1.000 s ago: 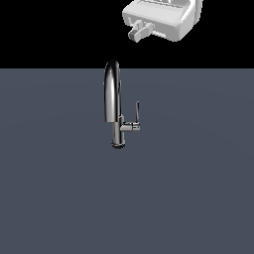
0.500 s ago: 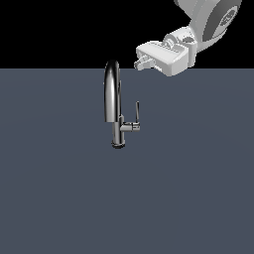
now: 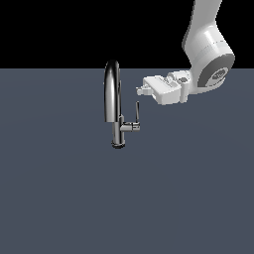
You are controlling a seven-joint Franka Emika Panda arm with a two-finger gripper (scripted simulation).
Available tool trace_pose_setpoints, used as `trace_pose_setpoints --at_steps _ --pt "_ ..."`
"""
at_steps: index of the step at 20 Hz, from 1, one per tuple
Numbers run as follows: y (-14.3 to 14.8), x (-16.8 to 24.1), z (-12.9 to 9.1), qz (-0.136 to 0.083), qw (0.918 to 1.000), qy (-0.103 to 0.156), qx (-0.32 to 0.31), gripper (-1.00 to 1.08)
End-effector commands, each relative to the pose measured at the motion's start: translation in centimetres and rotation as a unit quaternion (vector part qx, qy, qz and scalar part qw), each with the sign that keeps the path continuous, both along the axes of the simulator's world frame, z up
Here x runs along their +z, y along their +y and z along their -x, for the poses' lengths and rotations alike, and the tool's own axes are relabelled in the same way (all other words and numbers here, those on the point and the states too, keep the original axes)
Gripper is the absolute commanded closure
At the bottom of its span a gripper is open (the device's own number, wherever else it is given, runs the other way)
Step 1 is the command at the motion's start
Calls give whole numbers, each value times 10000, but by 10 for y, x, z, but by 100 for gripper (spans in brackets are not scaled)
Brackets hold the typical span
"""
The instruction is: Turn on the faucet by rotating a designated handle.
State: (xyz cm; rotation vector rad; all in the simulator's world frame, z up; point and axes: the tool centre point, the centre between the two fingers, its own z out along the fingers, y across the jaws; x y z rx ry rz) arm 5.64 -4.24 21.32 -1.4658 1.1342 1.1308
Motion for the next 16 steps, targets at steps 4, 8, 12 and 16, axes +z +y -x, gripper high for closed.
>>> trace_pose_setpoints --at_steps 4,8,12,16 --pt "2 -32 -5 -408 9975 394 -411 108" --pt "4 -46 -6 -588 9949 569 -593 108" --pt "5 -53 -7 -670 9934 647 -674 108" --pt "6 -52 -6 -666 9935 639 -667 108"
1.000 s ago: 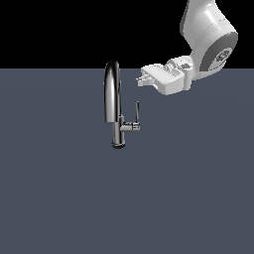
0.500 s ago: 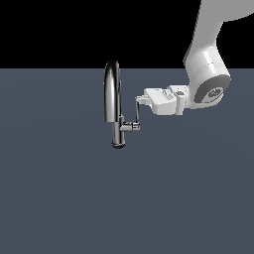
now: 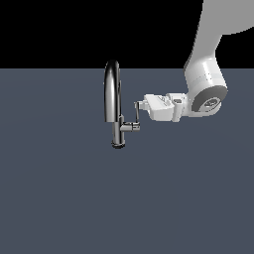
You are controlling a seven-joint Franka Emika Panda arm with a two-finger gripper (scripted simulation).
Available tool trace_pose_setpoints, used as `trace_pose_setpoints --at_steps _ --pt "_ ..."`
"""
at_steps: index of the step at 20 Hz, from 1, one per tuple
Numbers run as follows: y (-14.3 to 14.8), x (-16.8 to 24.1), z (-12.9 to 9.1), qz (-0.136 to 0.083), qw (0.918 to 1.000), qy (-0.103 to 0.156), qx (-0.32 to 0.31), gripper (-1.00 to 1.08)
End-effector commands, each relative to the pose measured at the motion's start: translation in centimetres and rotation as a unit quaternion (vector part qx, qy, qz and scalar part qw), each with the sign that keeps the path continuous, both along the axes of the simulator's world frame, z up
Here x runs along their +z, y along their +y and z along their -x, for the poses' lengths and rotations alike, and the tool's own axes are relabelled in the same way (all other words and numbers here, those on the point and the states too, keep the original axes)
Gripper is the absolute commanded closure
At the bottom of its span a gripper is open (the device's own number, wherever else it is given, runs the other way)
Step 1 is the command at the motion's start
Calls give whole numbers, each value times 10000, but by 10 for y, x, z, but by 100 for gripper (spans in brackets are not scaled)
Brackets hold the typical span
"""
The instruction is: Turn on the faucet by rotating a designated handle.
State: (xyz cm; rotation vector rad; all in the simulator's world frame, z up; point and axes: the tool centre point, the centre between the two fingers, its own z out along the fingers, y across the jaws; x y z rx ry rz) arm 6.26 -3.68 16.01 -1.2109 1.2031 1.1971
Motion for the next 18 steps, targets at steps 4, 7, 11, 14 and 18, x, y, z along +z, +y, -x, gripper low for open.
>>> trace_pose_setpoints --at_steps 4,7,11,14,18 --pt "0 1 0 1 10000 -7 1 108" --pt "0 2 8 1 10000 -7 1 108" --pt "0 3 18 1 10000 -7 1 108" --pt "0 4 27 1 10000 -7 1 108" --pt "1 5 38 1 10000 -7 1 108"
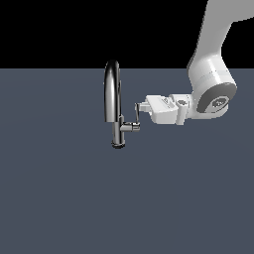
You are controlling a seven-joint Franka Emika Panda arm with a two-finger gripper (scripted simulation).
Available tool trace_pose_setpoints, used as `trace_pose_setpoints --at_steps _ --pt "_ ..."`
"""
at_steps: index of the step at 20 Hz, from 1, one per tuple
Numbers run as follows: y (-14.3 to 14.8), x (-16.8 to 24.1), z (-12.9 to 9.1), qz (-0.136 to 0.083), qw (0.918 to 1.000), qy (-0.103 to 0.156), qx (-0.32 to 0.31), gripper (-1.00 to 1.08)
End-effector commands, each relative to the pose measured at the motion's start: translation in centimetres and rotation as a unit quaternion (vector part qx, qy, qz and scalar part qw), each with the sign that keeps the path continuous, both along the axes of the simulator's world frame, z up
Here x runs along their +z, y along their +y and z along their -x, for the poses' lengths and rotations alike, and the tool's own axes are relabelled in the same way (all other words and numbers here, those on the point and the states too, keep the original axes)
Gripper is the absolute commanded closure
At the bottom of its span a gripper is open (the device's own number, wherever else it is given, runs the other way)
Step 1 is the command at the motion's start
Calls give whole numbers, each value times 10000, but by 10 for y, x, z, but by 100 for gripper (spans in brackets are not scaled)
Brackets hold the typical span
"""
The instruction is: Turn on the faucet by rotating a designated handle.
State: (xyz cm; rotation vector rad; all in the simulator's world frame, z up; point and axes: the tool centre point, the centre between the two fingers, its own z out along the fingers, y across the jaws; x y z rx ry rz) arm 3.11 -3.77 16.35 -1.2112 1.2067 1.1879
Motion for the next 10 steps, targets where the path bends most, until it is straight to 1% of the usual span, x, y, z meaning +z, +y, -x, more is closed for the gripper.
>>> trace_pose_setpoints --at_steps 1,7,8,9,10 --pt "1 2 9 -21 10000 10 32 108" --pt "1 4 28 -21 10000 10 32 108" --pt "1 4 28 -21 10000 10 32 108" --pt "-4 3 22 16 10000 -4 -31 108" --pt "-3 0 26 14 10000 -3 -27 108"
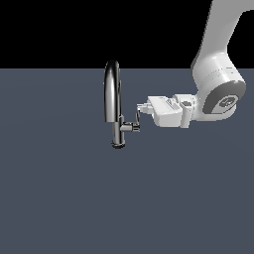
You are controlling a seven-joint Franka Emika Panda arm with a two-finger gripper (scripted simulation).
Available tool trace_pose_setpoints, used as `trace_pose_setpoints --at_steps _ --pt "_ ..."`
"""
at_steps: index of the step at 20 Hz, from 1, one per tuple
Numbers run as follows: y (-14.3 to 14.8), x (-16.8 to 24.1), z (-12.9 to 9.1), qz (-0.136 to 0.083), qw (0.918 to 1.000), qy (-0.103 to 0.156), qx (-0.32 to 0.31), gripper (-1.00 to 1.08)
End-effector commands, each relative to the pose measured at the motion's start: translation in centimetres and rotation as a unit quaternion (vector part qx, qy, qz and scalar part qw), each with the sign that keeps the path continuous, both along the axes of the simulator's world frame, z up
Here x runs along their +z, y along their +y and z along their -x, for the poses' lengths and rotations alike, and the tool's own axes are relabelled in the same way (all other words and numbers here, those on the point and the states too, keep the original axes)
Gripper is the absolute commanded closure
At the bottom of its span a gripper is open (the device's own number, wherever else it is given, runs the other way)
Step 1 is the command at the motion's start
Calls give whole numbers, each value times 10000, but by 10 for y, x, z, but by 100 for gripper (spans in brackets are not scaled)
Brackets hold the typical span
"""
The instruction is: Turn on the faucet by rotating a designated handle.
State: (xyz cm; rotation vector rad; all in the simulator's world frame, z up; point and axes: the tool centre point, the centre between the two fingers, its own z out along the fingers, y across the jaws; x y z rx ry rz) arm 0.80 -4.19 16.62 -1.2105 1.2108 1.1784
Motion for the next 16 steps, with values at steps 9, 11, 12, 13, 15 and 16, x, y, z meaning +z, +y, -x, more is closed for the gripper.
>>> trace_pose_setpoints --at_steps 9,11,12,13,15,16 --pt "4 -25 38 -30 10000 21 47 108" --pt "5 -30 46 -35 10000 22 55 108" --pt "5 -33 50 -38 10000 24 60 108" --pt "5 -36 54 -40 10000 24 63 108" --pt "-1 -25 43 14 10000 -92 -4 108" --pt "-1 -31 44 9 10000 -82 2 108"
